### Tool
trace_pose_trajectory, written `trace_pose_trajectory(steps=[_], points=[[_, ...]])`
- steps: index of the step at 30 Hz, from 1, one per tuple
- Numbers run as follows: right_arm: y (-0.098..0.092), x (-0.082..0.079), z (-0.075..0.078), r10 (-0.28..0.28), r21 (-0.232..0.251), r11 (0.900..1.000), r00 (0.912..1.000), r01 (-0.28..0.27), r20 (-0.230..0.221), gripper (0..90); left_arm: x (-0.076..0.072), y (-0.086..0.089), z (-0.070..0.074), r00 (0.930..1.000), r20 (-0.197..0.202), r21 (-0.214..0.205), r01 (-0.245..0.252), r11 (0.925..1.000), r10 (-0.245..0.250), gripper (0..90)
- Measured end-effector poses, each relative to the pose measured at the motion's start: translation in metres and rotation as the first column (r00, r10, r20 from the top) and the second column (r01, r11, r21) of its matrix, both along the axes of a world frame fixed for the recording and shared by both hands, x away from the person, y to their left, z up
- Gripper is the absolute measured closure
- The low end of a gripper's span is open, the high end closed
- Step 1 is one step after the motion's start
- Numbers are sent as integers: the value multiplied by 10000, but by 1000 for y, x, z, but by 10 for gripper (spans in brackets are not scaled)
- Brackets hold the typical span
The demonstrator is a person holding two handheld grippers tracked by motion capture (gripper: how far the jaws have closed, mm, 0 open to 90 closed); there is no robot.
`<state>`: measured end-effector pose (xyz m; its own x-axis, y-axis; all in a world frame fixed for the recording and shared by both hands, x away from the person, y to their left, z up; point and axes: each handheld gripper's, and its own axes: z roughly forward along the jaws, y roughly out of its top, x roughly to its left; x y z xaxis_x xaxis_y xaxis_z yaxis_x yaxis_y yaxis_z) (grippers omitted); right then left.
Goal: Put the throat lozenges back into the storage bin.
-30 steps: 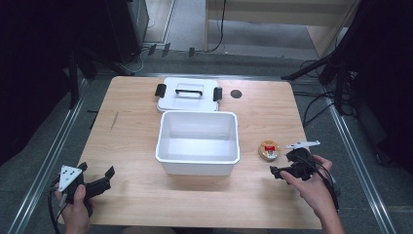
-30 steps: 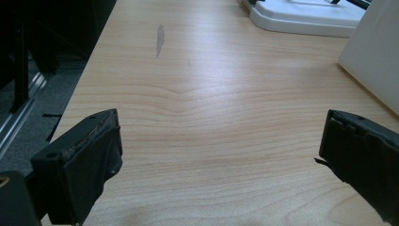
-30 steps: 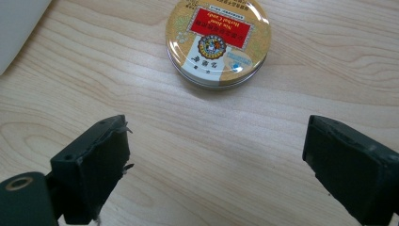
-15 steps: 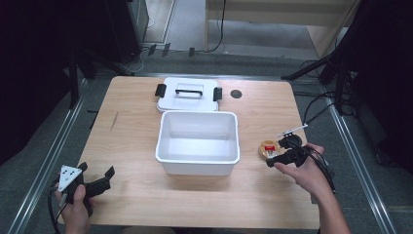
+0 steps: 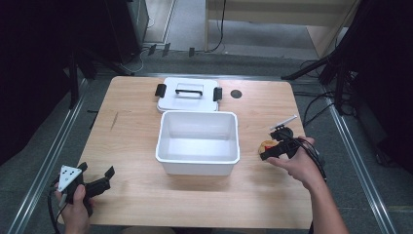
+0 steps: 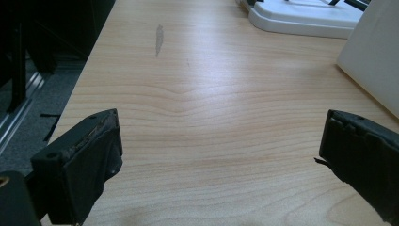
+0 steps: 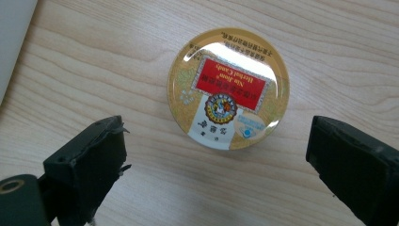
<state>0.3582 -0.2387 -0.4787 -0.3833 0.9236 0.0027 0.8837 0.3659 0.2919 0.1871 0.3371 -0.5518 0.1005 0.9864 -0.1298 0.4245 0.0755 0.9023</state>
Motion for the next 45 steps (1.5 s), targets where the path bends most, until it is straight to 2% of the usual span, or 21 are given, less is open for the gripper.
trace_pose_trajectory(steps=[17, 27, 32, 39, 41, 45], points=[[10, 24, -12, -418, -517, 9979, 9973, 387, -595, 53, 0, 0, 0, 10000, -36, 23, 20, 10000, -20, 3], [12, 37, -20, -710, -1027, 9929, 9923, 606, -1013, 52, 0, 0, 0, 10000, -55, 43, 11, 10000, -11, 3], [14, 42, -23, -787, -1040, 9925, 9879, 650, -1335, 53, 1, 0, 0, 10000, -41, 7, -3, 10000, 3, 3], [15, 45, -27, -946, -1197, 9899, 9829, 761, -1577, 147, 1, 0, 0, 10000, -46, -28, -34, 10000, 34, 3], [15, 44, -26, -835, -1094, 9917, 9848, 671, -1524, 199, 1, 0, 0, 10000, -55, -15, -28, 10000, 28, 3], [16, 43, -25, -627, -1134, 9925, 9878, 466, -1428, 203, 1, 0, 0, 10000, -60, -22, -30, 10000, 30, 3]])
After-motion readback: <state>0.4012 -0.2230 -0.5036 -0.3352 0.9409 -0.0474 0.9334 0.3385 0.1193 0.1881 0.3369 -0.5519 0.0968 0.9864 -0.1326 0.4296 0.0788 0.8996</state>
